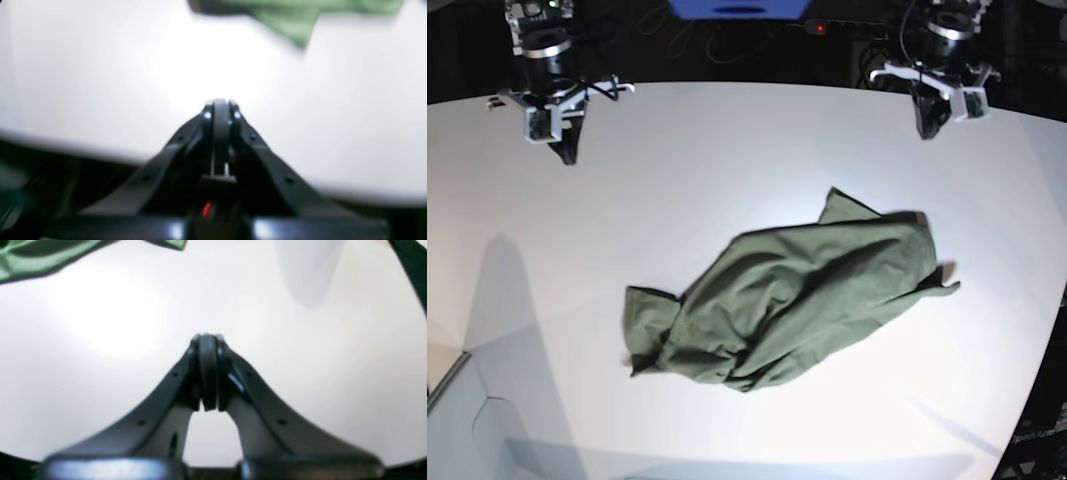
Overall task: Layout the t-shirt on the table in an organized manner, then fold the t-shirt properly
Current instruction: 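Lower the left gripper onto the green shirt's edge and grasp it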
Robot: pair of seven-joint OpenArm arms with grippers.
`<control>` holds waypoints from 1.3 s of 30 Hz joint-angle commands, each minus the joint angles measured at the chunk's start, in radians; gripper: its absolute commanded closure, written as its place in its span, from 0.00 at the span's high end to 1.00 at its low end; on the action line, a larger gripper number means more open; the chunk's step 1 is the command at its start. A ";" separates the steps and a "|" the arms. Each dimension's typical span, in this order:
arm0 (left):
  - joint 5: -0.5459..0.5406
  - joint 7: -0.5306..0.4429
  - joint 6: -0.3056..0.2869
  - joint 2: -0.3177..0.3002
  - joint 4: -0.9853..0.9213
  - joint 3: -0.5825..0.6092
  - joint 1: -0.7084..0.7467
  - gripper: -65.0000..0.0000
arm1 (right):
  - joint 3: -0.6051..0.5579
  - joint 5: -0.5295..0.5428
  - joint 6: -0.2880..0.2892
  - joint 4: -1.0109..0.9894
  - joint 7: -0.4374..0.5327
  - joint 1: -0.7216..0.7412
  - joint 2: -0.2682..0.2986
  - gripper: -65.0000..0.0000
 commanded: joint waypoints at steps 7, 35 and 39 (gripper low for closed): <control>-0.172 0.298 0.008 0.015 -0.002 -0.010 -0.201 0.25 | -0.051 0.000 0.001 0.017 -0.128 0.105 0.004 0.27; -0.190 0.338 -0.001 0.129 -0.390 0.099 -0.554 0.28 | -0.050 -0.002 0.003 0.008 -0.133 0.163 0.060 0.44; -0.190 0.332 -0.001 0.130 -0.424 0.099 -0.568 0.28 | -0.050 -0.002 0.003 0.006 -0.133 0.163 0.060 0.44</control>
